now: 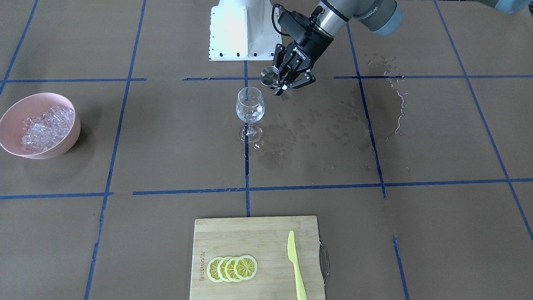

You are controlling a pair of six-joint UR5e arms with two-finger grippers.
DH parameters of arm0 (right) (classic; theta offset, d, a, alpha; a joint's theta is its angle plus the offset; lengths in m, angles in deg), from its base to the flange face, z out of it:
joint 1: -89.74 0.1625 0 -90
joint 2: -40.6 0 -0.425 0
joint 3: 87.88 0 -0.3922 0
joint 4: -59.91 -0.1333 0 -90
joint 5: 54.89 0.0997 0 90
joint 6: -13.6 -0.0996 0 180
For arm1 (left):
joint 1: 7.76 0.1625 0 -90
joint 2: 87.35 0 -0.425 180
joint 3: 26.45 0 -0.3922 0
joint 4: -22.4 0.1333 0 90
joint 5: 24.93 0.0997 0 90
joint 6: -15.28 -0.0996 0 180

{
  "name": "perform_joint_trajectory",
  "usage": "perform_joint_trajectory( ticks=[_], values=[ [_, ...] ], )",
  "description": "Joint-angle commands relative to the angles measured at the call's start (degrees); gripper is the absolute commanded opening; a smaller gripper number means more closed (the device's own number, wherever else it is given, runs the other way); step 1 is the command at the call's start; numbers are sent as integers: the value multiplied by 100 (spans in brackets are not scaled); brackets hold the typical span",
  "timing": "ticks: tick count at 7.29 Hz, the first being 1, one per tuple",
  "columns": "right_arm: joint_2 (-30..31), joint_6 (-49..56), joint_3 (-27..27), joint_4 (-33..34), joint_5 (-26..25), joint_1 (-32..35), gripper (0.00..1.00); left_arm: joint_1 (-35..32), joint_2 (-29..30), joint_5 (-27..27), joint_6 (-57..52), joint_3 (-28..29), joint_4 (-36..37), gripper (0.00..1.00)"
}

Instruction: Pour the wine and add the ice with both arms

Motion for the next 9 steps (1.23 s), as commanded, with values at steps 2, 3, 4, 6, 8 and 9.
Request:
perform_joint_trajectory(
  ticks=[2, 3, 4, 6, 8, 9],
  values=[
    [0, -1, -2, 0, 0, 0, 100, 33, 509, 9, 4, -97, 1438, 0],
    [0, -1, 7, 0, 0, 0, 100, 59, 510, 18, 4, -97, 1599, 0],
    [0, -1, 7, 0, 0, 0, 100, 120, 563, 18, -5, -132, 1905, 0],
    [0, 8, 16, 0, 0, 0, 100, 243, 808, 18, -14, -254, 2555, 0],
    [0, 8, 42, 0, 0, 0, 100, 322, 993, 18, -23, -273, 3040, 0],
    [0, 8, 42, 0, 0, 0, 100, 323, 1029, 18, -32, -273, 3181, 0]
  ],
)
